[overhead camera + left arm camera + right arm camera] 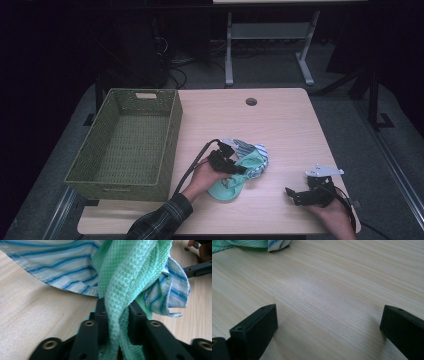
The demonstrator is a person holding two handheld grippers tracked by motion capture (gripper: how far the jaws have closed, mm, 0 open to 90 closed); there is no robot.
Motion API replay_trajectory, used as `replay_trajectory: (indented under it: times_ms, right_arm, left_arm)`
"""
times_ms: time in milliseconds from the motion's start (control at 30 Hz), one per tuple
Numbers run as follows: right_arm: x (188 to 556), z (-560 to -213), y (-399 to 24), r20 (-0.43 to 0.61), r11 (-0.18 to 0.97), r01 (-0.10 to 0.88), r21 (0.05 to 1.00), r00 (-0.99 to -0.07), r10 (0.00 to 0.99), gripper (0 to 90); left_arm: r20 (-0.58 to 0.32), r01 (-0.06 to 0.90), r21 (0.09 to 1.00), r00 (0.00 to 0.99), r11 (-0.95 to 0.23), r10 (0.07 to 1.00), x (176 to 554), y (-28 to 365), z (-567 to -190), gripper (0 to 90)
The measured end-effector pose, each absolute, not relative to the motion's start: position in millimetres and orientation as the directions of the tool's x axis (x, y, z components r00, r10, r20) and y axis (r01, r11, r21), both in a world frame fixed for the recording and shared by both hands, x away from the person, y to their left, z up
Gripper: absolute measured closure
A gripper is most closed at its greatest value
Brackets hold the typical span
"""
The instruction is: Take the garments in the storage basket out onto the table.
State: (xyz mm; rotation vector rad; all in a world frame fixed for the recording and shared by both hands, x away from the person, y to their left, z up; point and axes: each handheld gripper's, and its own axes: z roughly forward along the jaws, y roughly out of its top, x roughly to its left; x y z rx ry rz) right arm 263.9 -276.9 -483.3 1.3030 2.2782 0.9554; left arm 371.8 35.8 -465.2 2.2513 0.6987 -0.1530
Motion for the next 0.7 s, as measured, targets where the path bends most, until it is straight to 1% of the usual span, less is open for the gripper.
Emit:
replay_trajectory:
  times_ms: [33,100,167,267,333,533,700]
  right_arm:
    - [263.9,-483.3,-276.9,0.031,0.351,0.621,0.701,-0.518,0.855,0.9]
    - [263.9,-483.3,-277.0,0.031,0.351,0.621,0.701,-0.518,0.855,0.8]
    - [264.0,-483.3,-277.1,0.031,0.350,0.621,0.701,-0.517,0.855,0.8]
    - [263.9,-483.2,-277.1,0.032,0.350,0.621,0.701,-0.517,0.855,0.9]
    - [263.9,-483.2,-277.1,0.032,0.350,0.622,0.701,-0.517,0.855,0.9]
    - [263.9,-483.2,-276.9,0.031,0.351,0.622,0.700,-0.517,0.855,0.8]
    - [263.9,-483.3,-277.0,0.031,0.351,0.621,0.701,-0.518,0.855,0.9]
  left_arm:
    - [-0.310,0.527,0.639,0.843,-0.560,0.440,371.5,35.8,-463.9,57.3]
    - [-0.304,0.521,0.651,0.845,-0.552,0.439,371.1,37.9,-459.4,47.7]
    - [-0.295,0.513,0.667,0.848,-0.541,0.440,370.3,40.1,-452.3,42.2]
    - [-0.269,0.490,0.697,0.856,-0.523,0.442,369.5,44.1,-438.8,38.2]
    - [-0.257,0.476,0.724,0.858,-0.500,0.445,368.7,46.7,-429.6,38.3]
    - [-0.213,0.427,0.765,0.875,-0.483,0.436,367.8,42.6,-403.5,41.4]
    - [-0.210,0.412,0.770,0.885,-0.487,0.415,371.8,25.6,-399.6,45.3]
